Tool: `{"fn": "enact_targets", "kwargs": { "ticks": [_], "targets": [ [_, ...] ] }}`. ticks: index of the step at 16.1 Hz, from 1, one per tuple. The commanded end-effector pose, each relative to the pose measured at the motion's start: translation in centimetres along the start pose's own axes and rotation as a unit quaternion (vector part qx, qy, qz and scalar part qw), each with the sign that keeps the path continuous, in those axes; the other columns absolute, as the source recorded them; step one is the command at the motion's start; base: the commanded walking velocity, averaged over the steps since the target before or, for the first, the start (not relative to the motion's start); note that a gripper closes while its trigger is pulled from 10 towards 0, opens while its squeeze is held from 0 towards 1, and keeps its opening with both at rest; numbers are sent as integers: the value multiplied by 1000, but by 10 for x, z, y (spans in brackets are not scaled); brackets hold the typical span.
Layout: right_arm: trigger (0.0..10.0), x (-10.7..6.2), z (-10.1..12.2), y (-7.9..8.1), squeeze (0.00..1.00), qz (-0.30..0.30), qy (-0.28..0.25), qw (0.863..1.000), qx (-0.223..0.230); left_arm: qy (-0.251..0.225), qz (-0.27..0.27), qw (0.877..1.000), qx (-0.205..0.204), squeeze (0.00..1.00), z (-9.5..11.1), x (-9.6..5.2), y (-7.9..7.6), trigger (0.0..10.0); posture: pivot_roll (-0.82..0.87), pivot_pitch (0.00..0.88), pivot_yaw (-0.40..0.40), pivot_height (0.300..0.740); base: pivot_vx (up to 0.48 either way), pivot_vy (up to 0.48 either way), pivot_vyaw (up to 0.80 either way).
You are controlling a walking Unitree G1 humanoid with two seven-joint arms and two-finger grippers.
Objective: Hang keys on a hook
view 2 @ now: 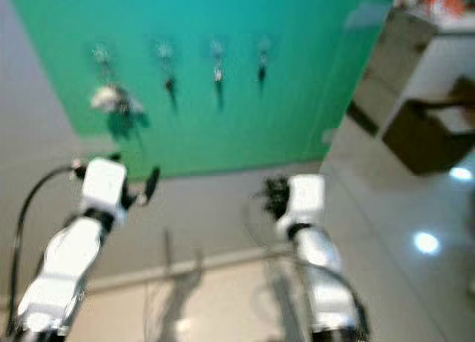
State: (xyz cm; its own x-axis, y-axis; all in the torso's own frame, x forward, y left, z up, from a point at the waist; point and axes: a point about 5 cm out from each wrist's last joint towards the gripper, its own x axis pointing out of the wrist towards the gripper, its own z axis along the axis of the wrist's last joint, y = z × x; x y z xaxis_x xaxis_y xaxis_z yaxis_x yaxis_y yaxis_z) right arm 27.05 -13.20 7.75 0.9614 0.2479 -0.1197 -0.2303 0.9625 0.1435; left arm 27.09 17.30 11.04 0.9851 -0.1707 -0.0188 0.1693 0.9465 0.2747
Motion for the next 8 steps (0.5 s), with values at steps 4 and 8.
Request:
{"fn": "enact_targets", "kwargs": {
  "ticks": [4,8],
  "targets": [
    [10000,4,5,-7,0,1,7,1000,-26,-4,4,1000,4,0,3,2,0,10000,-19,0,-14,740,0,480,0],
    [10000,6,4,-6,0,-3,10,1000,-29,-6,3,1000,7,0,4,5,0,10000,-16,0,-10,740,0,480,0]
  ]
}}
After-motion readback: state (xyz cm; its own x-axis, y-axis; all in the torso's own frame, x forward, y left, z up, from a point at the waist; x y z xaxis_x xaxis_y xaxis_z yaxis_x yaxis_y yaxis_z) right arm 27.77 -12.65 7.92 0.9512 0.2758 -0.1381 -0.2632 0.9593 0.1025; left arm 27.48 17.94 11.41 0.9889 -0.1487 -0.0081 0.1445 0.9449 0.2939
